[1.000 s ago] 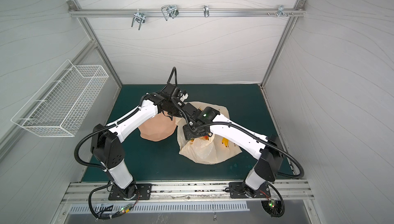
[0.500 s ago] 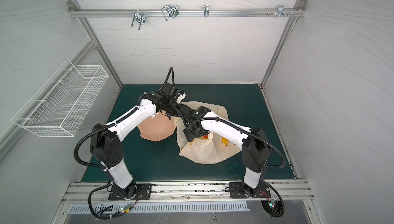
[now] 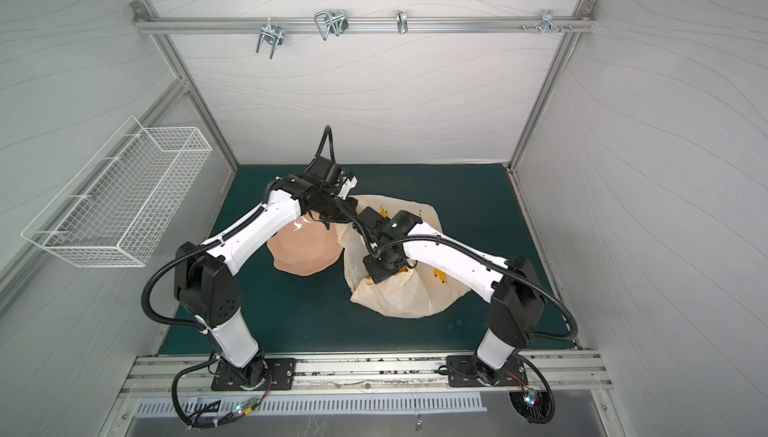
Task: Place the fruits into the plastic bag
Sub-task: 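Reach the right gripper across and grasp the bag handle near the left gripper, then lift the bag upright with both grippers, gathering its handles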
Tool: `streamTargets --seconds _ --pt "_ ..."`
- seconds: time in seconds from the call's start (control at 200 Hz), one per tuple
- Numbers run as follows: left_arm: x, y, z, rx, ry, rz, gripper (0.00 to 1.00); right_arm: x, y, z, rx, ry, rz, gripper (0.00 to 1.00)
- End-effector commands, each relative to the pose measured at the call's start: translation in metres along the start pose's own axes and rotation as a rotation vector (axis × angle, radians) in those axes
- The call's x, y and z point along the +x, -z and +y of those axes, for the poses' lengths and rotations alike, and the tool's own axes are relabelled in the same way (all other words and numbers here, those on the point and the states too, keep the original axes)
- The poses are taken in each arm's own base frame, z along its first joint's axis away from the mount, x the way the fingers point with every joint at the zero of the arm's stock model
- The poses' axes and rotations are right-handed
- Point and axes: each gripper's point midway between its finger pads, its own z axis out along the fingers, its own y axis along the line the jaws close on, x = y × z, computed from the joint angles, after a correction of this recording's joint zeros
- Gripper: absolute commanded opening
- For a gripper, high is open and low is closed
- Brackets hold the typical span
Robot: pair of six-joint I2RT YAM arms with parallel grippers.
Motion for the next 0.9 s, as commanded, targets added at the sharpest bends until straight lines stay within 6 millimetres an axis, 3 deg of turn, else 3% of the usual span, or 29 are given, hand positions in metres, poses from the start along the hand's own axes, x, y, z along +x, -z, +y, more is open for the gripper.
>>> streamTargets --seconds 0.0,0.165,0.3,0.47,0.56,0.765,0.895 --pt "-0.023 0.017 -0.009 0.024 0.013 -0.057 0.00 -0.024 0.039 0.004 -0.003 0.041 -0.153 0.00" --pt "-0.044 0.034 -0.009 0.038 0.060 -0.099 0.00 -0.051 0.083 0.007 -0.009 0.055 -0.346 0.00" --pt "-0.064 0.053 -0.010 0.064 0.106 -0.142 0.00 -0.068 0.133 0.000 0.013 0.066 -0.553 0.00" --pt "-0.089 0.074 -0.009 0.080 0.140 -0.184 0.00 -0.082 0.202 -0.027 0.031 0.007 -0.842 0.00" --pt "-0.105 0.086 -0.009 0.095 0.162 -0.217 0.00 -0.086 0.229 -0.049 0.030 -0.054 -0.952 0.00" --pt "-0.148 0.118 -0.017 0.254 0.284 -0.321 0.00 -0.101 0.269 -0.070 0.021 -0.107 -1.100 0.00" --pt "-0.173 0.143 -0.032 0.401 0.366 -0.369 0.00 -0.108 0.277 -0.074 -0.004 -0.111 -1.152 0.00"
